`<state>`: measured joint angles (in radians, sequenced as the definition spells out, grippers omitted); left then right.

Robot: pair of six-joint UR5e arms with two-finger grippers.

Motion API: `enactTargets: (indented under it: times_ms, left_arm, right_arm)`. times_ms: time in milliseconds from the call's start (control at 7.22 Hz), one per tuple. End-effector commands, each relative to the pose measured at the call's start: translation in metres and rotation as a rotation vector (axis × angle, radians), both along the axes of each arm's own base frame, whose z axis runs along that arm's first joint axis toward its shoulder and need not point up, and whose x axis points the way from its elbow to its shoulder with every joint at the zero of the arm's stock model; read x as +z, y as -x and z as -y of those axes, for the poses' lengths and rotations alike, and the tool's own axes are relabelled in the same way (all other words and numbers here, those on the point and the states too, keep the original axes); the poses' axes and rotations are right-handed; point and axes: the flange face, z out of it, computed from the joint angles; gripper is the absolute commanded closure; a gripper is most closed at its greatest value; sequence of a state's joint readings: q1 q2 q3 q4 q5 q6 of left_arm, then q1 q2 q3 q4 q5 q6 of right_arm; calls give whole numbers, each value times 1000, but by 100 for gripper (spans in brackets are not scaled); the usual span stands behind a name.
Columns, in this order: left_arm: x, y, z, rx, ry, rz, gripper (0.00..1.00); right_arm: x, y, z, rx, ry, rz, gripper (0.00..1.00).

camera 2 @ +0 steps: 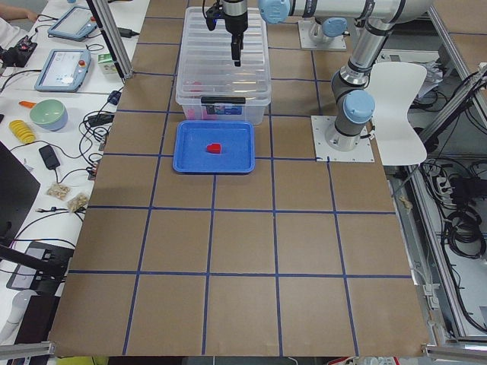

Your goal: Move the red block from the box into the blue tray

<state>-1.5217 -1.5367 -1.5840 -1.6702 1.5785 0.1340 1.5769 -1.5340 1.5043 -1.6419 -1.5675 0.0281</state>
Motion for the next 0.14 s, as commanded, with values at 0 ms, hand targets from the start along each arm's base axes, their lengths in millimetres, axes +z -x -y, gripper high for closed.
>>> enactTargets:
  times_ms: [0]
  left_arm:
    - [-4, 0, -2, 1, -1, -2, 0]
  right_arm:
    - [0, 0, 0, 0, 0, 0, 0]
